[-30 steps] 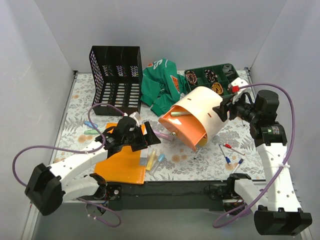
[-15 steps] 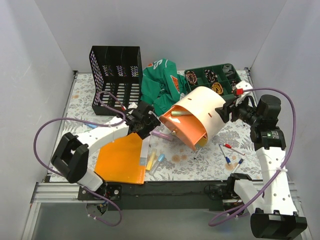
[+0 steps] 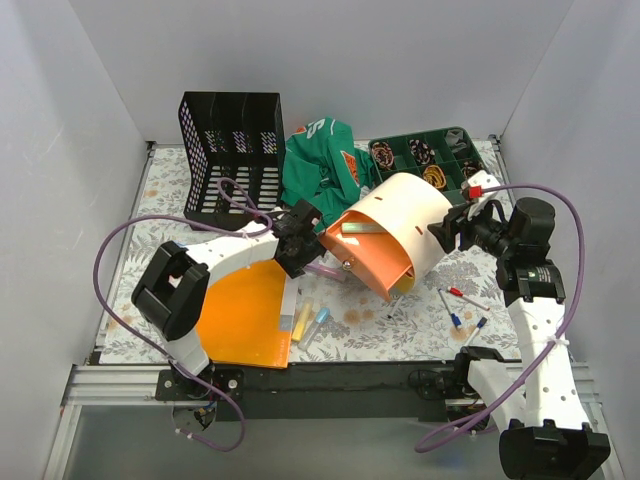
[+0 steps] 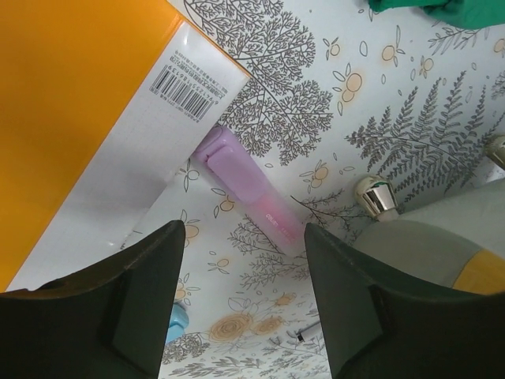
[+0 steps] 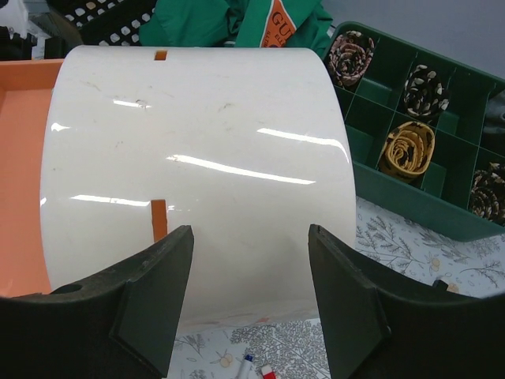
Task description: Organize the desk
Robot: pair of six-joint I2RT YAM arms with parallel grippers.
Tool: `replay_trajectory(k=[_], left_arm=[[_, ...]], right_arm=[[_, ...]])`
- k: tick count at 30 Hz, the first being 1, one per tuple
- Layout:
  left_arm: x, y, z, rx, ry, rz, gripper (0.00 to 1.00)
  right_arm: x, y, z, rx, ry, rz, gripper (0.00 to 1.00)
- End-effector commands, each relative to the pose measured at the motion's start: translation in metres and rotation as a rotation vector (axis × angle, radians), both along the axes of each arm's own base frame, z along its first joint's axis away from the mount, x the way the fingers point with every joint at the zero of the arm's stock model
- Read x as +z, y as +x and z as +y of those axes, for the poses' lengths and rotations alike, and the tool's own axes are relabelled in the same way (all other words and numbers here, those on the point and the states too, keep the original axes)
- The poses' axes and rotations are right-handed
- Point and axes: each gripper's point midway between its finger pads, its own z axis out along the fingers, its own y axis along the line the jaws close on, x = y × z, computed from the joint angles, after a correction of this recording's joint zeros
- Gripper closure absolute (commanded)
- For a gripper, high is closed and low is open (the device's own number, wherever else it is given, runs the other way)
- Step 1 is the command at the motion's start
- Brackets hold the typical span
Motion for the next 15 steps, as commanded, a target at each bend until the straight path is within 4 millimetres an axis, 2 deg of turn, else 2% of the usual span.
replay_trajectory(k=[1, 5, 15], left_arm=[[0.005, 0.012, -0.015, 0.316, -0.144, 0.068, 0.39], [-0.005, 0.015, -0.021, 0.315, -0.135, 0.096, 0.41], [-0.029, 0.019, -0.018, 0.3, -0.016, 0.155, 0.45]], right_arm=[[0.013, 0.001, 0.002, 0.019, 0.004, -0.063, 0.31], [0.015, 0.0, 0.002, 0.016, 0.003, -0.068, 0.31], [0.018, -0.004, 0.002, 0.016, -0.001, -0.082, 0.31]])
